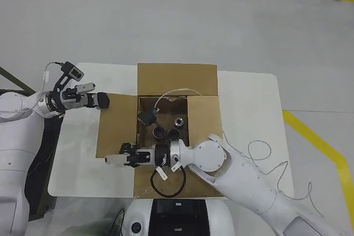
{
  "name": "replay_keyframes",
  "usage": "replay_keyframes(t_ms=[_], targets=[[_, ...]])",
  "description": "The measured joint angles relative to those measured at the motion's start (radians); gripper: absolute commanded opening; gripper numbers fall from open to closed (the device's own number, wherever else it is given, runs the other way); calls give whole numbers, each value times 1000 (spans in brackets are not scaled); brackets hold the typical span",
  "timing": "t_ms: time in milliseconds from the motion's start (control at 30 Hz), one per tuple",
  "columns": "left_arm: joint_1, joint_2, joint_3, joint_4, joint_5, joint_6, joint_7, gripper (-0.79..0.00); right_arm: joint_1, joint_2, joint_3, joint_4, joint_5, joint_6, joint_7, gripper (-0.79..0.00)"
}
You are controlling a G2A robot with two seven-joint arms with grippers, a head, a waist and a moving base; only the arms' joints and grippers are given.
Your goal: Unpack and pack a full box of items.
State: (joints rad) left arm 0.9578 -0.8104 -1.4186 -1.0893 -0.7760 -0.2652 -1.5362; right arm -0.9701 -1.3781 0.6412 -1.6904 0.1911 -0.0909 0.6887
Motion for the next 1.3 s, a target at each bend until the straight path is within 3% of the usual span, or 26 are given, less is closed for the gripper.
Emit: replay_keyframes(t_ms=[333,800,1300], targets=[[53,-3,20,8,37,-25,14,0,-154,61,178,-126,-63,88,25,0],[93,-27,93,-7,76,-41,122,0,-389,131,426,-299,-131,89,55,0],[73,-43,121,-34,93,-33,166,0,-508,161,529,-368,-136,64,67,0]])
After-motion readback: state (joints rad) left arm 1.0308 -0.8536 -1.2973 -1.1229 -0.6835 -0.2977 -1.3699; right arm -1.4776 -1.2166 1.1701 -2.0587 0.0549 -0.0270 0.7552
